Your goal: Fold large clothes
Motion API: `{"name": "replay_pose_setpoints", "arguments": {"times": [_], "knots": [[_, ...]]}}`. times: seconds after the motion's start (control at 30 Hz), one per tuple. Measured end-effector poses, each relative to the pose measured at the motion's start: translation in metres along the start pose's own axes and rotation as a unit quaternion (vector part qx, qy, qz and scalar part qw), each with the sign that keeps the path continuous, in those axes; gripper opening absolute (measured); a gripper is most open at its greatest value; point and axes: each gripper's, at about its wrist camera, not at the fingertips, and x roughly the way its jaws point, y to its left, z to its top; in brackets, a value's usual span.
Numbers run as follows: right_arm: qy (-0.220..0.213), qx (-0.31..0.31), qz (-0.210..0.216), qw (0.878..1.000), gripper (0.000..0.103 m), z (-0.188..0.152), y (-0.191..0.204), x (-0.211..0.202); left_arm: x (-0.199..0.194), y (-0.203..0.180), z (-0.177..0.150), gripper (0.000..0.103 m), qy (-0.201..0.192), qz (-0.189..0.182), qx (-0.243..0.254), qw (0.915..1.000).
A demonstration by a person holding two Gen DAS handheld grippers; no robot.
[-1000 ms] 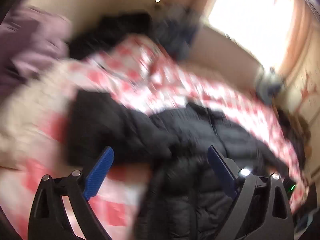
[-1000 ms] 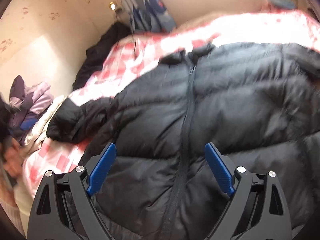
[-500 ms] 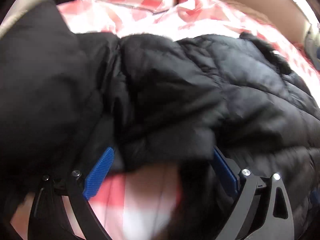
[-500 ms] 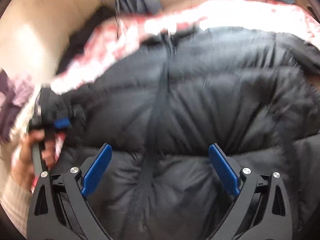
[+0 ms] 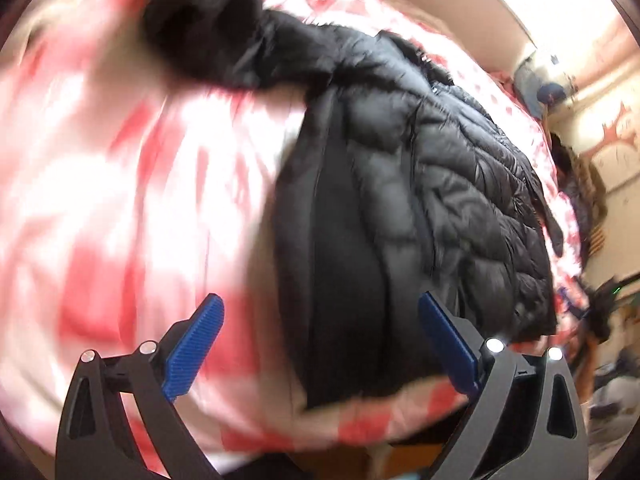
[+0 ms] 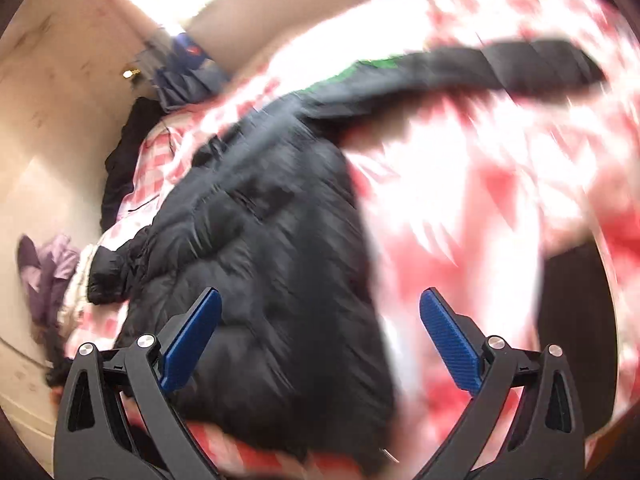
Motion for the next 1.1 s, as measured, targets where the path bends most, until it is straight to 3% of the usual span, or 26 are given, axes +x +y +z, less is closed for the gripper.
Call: {"name": "replay_pose_setpoints", "arguments": {"times": [0.07, 0.17, 0.23, 0.33, 0.37, 0.47, 0.63, 0.67, 0.73, 0.77, 0.8, 0.83, 0.93, 1.1], "knots": [[0.029, 0.014, 0.004, 0.999, 0.096, -0.011, -0.015, -0.002, 0.006, -0.001, -0.008, 0.093, 0.005, -0.031, -0.014, 0.9994], [0.074, 0.029, 0.045, 0.996, 0.096, -0.027, -0.021, 0.008, 0.021, -0.001, -0.018, 0.093, 0.019, -0.037, -0.037, 0.9985], [0.104, 0.024, 0.075, 0.991, 0.096, -0.033, -0.013, 0.018, 0.032, -0.004, -0.024, 0.093, 0.044, -0.066, -0.055, 0.9953], [0.104, 0.021, 0.205, 0.973, 0.096, -0.036, 0.003, 0.008, 0.019, -0.013, -0.031, 0.093, 0.028, -0.182, -0.081, 0.9796], [0.098, 0.015, 0.202, 0.974, 0.096, -0.036, 0.006, 0.003, 0.009, -0.016, -0.032, 0.094, 0.010, -0.205, -0.080, 0.9754], [0.115, -0.011, 0.138, 0.984, 0.096, -0.036, 0.010, 0.008, 0.001, -0.017, -0.034, 0.094, 0.002, -0.178, -0.076, 0.9812], [0.142, 0.009, 0.109, 0.984, 0.095, -0.040, -0.005, 0.027, 0.028, 0.000, -0.035, 0.094, 0.037, -0.122, -0.105, 0.9863], [0.142, 0.013, 0.114, 0.983, 0.092, -0.041, -0.008, 0.030, 0.033, 0.000, -0.035, 0.094, 0.038, -0.114, -0.108, 0.9868], [0.135, 0.013, 0.124, 0.983, 0.062, -0.044, -0.010, 0.032, 0.034, 0.000, -0.036, 0.092, 0.022, -0.117, -0.109, 0.9869], [0.131, 0.012, 0.120, 0.984, 0.030, -0.045, -0.012, 0.032, 0.033, -0.001, -0.037, 0.088, 0.012, -0.118, -0.106, 0.9872], [0.128, 0.015, 0.120, 0.984, 0.018, -0.045, -0.014, 0.032, 0.033, -0.006, -0.037, 0.062, 0.009, -0.117, -0.100, 0.9881], [0.123, 0.017, 0.123, 0.985, 0.017, -0.044, -0.016, 0.031, 0.035, -0.013, -0.036, 0.028, 0.017, -0.097, -0.085, 0.9915], [0.113, 0.011, 0.128, 0.985, 0.011, -0.039, -0.011, 0.029, 0.027, -0.024, -0.032, 0.012, 0.005, -0.083, -0.073, 0.9939], [0.057, 0.013, 0.191, 0.980, 0.007, -0.019, 0.017, -0.007, -0.027, -0.037, -0.020, 0.010, -0.050, -0.156, -0.081, 0.9832]]}}
